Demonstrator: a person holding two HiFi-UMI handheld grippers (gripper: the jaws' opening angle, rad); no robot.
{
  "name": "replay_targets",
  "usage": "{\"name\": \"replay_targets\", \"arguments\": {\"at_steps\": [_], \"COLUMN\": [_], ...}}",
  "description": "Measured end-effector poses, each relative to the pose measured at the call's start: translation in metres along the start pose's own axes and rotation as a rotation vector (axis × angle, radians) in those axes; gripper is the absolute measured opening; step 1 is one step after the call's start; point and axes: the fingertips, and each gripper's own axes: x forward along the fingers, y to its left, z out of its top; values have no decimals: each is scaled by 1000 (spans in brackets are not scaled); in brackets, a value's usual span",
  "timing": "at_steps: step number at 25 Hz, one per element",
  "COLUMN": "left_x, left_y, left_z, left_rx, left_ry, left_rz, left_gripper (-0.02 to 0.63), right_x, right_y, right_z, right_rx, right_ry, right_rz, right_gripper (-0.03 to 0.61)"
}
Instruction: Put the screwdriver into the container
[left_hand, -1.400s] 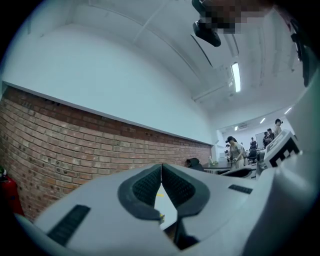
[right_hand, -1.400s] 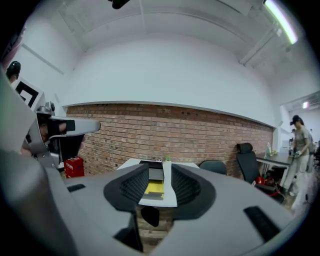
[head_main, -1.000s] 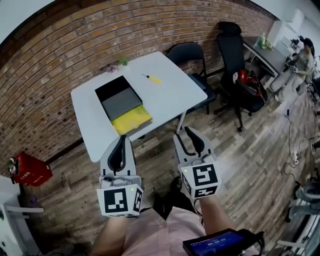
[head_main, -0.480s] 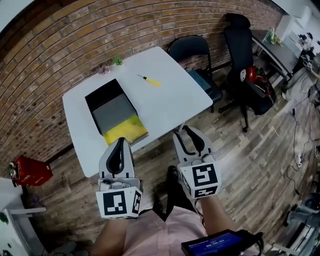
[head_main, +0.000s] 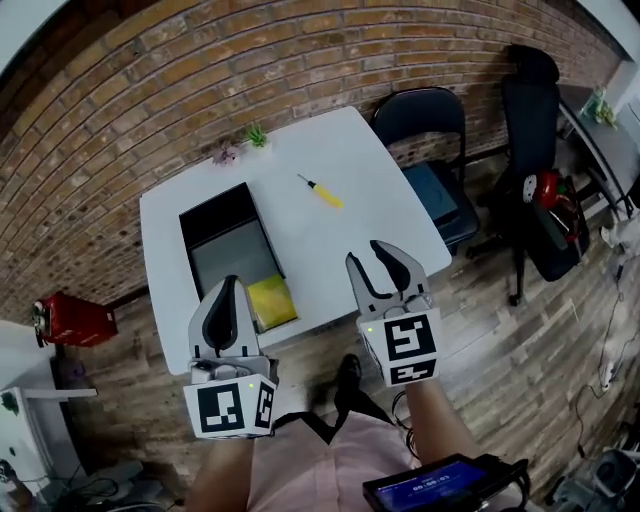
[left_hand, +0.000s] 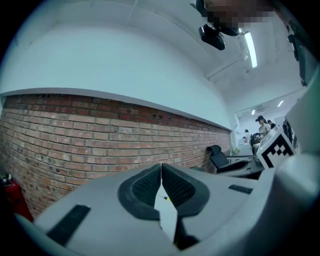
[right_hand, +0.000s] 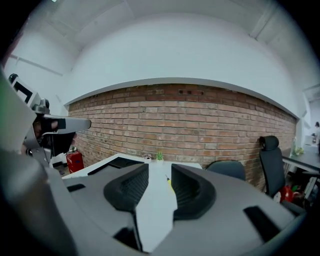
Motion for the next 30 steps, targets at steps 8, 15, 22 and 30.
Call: {"name": "replay_targets", "arguments": {"at_steps": [8, 15, 22, 30], "left_x": [30, 67, 120, 167], "left_y": [18, 49, 85, 109], "left_z": [27, 10, -29, -81], "left_rx": [-4, -39, -92, -132], "left_ry": [-66, -39, 32, 146], "left_rz": [100, 141, 152, 143], "left_gripper": [14, 14, 14, 14], "right_x": [48, 105, 182, 243], "right_y": [-21, -20, -27, -39], "right_z": [40, 34, -15, -90], "right_rx": [-95, -131, -138, -108], "right_ry": [-41, 23, 152, 320], "right_rz": [75, 132, 152, 171], "right_gripper": [151, 155, 158, 160]}}
